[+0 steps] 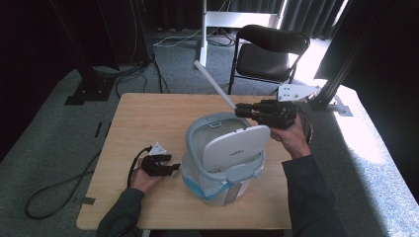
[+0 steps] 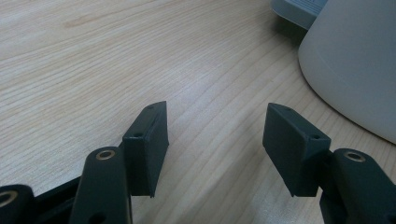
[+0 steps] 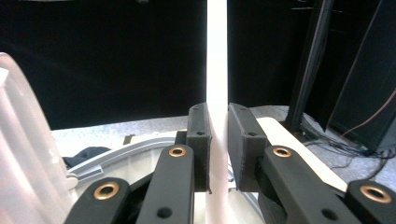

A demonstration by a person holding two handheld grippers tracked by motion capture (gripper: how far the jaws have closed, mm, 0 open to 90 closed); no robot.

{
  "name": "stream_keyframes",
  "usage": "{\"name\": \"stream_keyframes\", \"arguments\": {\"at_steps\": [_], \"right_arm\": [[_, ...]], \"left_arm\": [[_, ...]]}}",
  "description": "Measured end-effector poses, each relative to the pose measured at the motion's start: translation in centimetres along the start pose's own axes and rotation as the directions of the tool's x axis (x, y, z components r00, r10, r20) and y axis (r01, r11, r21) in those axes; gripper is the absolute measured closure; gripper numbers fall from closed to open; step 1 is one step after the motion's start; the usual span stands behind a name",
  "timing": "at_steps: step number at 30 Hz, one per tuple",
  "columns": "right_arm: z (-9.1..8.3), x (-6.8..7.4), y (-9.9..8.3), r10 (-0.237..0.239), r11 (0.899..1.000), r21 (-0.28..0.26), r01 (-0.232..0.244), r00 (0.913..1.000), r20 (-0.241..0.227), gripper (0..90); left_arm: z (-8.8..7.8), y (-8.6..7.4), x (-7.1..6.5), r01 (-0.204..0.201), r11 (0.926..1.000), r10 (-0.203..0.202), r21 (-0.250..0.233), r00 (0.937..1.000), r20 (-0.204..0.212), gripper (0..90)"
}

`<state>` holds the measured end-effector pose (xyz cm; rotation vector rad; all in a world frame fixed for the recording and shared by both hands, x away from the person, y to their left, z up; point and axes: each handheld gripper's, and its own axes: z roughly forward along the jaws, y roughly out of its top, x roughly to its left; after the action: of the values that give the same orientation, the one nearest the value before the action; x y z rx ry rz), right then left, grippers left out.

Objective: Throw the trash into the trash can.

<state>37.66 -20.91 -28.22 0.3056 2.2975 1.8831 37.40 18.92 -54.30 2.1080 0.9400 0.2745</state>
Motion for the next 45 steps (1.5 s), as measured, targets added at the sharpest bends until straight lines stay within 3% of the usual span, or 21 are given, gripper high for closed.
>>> {"name": "stream_keyframes", "arguments": {"at_steps": [28,31,36,45], "right_arm": [[0.7,0.0,-0.2,0.012,1.000,0.006,-0.011,0.9951,-0.098,78.6],[0.8,-0.3,-0.4,0.025,1.000,0.013,-0.023,0.9918,-0.125,65.6],[0.3,-1.2,-1.3,0.049,0.999,0.009,-0.049,0.9931,-0.106,67.2],[-0.7,-1.3,-1.4,0.050,0.999,0.003,-0.050,0.9966,-0.065,68.4]], "left_arm": [[0.0,0.0,0.0,-0.003,1.0000,0.003,0.003,1.0000,-0.002,40.7],[0.0,0.0,0.0,-0.003,1.0000,0.003,0.003,1.0000,-0.002,40.7],[0.0,0.0,0.0,-0.002,1.0000,0.002,0.002,1.0000,-0.001,40.6],[0.0,0.0,0.0,-0.001,1.0000,0.001,0.001,1.0000,-0.001,40.6]]}}
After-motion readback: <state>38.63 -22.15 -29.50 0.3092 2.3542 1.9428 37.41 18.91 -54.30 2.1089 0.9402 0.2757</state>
